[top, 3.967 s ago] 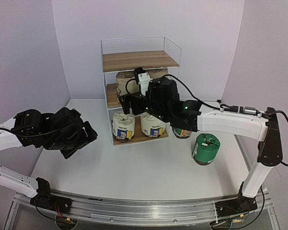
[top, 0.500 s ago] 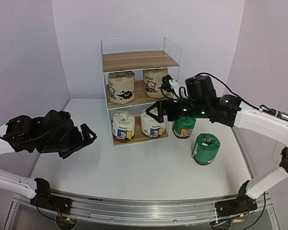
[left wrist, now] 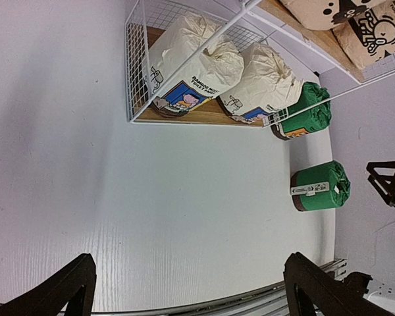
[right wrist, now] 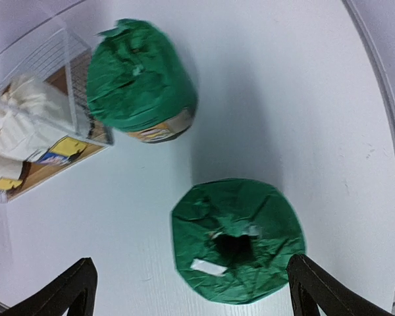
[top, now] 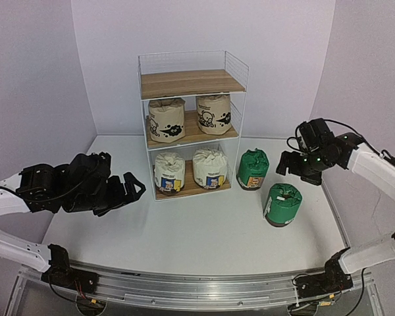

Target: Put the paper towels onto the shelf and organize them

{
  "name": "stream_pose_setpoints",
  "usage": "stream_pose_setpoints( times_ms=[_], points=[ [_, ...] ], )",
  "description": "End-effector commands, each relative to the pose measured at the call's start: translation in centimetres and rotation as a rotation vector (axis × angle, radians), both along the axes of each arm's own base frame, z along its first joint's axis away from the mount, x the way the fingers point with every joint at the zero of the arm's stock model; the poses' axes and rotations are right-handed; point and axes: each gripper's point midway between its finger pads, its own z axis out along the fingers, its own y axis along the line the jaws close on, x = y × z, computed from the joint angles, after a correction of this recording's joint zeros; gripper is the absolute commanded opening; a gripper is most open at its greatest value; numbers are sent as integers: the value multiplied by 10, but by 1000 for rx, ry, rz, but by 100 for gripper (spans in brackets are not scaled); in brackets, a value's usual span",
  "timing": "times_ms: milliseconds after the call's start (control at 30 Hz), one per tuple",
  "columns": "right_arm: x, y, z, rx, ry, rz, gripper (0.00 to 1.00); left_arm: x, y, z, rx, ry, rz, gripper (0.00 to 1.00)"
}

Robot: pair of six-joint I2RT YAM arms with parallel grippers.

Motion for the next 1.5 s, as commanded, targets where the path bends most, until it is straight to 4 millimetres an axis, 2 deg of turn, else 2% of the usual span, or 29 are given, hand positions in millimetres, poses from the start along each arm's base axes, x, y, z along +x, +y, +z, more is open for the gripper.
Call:
stream_pose_setpoints(
  times_ms=[0, 133, 333, 600, 733, 1000, 1333, 1467],
  points=[
    [4, -33, -21, 25, 107, -131, 97, 5, -14, -1, -1, -13, -24, 100],
    [16, -50, -33, 33, 153, -181, 96, 6, -18, -4, -5, -16, -29, 100],
    [15, -54, -54, 43, 223, -192, 92, 5, -21, -7, -6, -13, -41, 100],
    [-14, -49, -61, 92, 249, -159, 89, 3, -21, -12, -6, 0, -50, 100],
    [-24, -53, -71, 85, 272, -168, 85, 3, -23, -11, -8, -2, -59, 100],
    [-26, -55, -90, 58, 317, -179, 80, 2, -26, -15, -3, 8, -67, 100],
    [-20, -38, -112, 126, 375, -143, 66, 3, -28, -16, -4, 7, -73, 100],
    [-21, -39, -118, 119, 387, -143, 61, 2, -29, -18, -4, 10, -76, 100]
  ],
)
